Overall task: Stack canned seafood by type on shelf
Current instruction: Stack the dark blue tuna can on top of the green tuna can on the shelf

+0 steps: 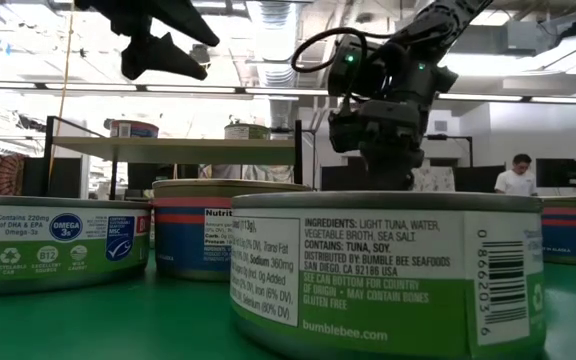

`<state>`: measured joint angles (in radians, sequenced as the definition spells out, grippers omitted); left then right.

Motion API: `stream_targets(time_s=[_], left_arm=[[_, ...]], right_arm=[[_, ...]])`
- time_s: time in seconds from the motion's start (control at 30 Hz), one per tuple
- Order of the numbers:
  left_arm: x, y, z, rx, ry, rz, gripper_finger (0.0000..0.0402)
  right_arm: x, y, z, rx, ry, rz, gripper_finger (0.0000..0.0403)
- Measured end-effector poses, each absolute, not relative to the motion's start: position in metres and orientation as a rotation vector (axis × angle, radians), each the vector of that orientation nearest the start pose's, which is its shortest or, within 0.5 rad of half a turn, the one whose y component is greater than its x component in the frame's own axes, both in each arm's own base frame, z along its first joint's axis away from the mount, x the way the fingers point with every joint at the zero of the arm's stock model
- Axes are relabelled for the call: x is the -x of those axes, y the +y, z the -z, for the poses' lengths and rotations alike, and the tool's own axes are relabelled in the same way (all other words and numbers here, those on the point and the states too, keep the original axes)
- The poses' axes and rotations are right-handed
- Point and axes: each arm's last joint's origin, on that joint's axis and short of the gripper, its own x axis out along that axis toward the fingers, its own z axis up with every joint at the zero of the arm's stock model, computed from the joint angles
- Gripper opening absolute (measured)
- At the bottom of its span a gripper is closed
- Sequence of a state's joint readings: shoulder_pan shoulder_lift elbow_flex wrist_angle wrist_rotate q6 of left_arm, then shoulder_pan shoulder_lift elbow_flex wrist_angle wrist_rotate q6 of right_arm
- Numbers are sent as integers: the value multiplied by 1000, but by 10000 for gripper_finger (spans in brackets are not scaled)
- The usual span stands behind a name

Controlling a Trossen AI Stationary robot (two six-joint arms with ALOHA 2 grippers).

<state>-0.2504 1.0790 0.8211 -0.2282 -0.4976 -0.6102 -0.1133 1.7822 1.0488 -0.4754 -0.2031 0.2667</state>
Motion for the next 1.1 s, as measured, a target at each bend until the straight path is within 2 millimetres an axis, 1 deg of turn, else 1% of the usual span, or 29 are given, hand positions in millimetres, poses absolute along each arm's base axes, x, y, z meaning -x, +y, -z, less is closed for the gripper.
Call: stream_targets(time_s=[0.13,0.23,0.33,0.43,0.53,0.7,0.8,0.9,1.0,1.1], left_arm=[[-226,-44,-288,420,365,-361,249],[-226,-44,-288,418,371,-345,249],[-226,-45,-288,422,376,-332,249],[-226,-45,-288,423,378,-327,249],[-226,-45,-288,419,379,-325,249],[-227,-45,-288,421,379,-321,249],[-227,-45,-288,434,381,-316,249],[-227,-44,-288,436,380,-320,249],[-227,-41,-288,430,379,-332,249],[-228,-36,-288,424,379,-341,249]], right_arm=[[-326,-40,-150,-465,1223,122,126],[-318,-52,-150,-481,1232,171,101],[-308,-66,-149,-495,1259,231,85],[-301,-81,-160,-514,1220,249,77],[-292,-91,-162,-527,1245,269,76],[-278,-100,-193,-524,1155,293,76],[-270,-97,-215,-509,1079,287,77],[-266,-86,-238,-507,996,218,93],[-266,-67,-251,-494,979,158,133],[-267,-49,-260,-471,990,118,193]])
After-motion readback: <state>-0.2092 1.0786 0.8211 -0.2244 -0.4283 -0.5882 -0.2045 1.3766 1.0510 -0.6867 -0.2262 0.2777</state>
